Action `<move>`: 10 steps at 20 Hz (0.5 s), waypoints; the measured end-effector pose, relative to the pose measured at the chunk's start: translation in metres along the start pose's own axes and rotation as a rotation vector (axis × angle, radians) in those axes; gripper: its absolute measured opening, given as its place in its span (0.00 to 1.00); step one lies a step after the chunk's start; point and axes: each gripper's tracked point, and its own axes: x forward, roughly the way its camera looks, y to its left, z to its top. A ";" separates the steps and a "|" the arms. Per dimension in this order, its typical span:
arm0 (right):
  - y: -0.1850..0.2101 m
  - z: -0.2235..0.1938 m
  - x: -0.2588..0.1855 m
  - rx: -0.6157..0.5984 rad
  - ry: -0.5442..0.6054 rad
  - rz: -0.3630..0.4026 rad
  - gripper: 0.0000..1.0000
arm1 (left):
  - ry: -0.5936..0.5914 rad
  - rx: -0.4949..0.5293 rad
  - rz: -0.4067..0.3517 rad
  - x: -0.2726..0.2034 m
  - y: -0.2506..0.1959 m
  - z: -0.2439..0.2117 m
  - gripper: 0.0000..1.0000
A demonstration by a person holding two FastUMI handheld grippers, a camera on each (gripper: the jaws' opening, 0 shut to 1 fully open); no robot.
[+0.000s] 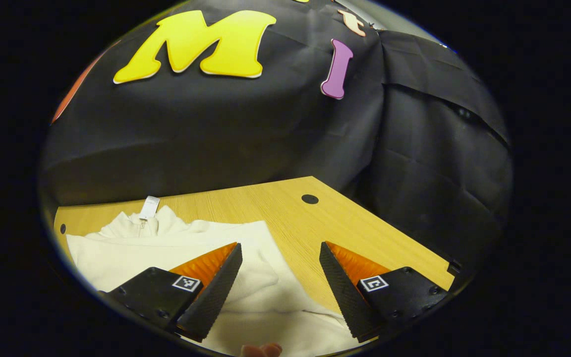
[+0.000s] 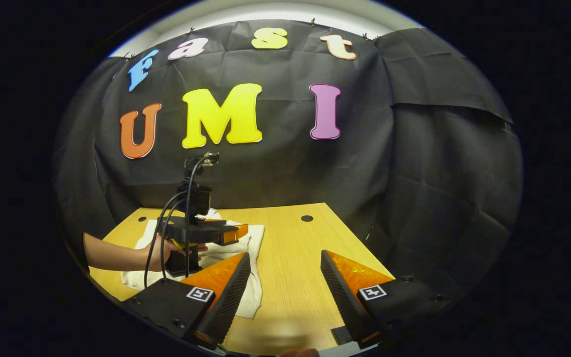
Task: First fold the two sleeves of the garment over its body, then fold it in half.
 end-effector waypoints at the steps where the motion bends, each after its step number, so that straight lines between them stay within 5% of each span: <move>1: 0.006 0.000 0.000 -0.005 -0.004 0.014 0.90 | -0.021 -0.008 0.020 -0.016 0.003 0.005 1.00; 10: 0.064 -0.006 0.008 -0.021 -0.014 0.122 0.90 | -0.137 -0.037 0.323 -0.195 0.088 0.004 1.00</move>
